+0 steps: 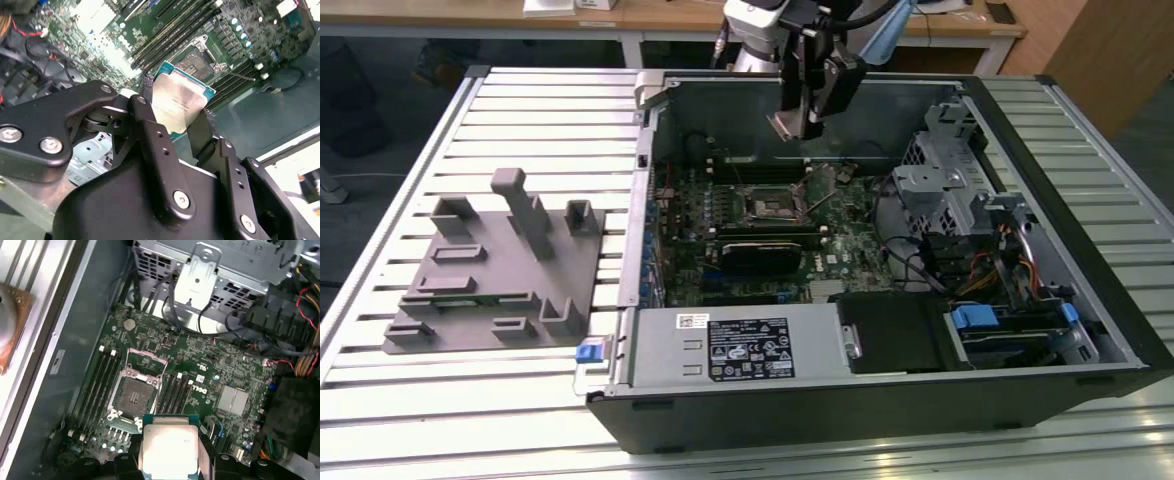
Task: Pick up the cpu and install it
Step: 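Place the cpu into insertion slot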
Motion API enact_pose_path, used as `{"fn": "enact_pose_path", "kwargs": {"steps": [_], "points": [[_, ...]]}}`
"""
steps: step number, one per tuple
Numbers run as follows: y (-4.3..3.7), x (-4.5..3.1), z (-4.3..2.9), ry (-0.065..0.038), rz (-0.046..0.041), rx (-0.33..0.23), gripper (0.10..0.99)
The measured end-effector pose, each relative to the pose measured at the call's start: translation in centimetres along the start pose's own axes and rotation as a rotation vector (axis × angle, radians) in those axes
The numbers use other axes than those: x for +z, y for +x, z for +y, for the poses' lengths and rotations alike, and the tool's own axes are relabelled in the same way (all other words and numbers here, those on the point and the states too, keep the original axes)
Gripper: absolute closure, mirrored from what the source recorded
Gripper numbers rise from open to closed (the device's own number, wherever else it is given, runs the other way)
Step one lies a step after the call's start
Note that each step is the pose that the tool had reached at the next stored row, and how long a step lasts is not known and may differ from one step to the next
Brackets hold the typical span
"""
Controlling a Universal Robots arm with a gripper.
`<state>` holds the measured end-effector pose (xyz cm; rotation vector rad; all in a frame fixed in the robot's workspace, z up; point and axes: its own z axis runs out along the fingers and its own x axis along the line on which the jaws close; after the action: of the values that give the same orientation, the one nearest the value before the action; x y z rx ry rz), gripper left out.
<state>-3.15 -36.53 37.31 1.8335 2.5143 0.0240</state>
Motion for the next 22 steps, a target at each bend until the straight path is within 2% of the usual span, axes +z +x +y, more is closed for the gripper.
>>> {"fn": "enact_pose_path", "kwargs": {"steps": [4,10,14,22], "points": [[0.01,0.06,-0.03,0.001,-0.0020,0.064,0.561],[0.03,0.10,-0.06,0.001,-0.0019,0.067,0.561],[0.07,0.30,-0.11,0.002,-0.0036,0.118,0.561],[0.39,0.71,-0.75,0.004,-0.0039,0.139,0.561]]}}
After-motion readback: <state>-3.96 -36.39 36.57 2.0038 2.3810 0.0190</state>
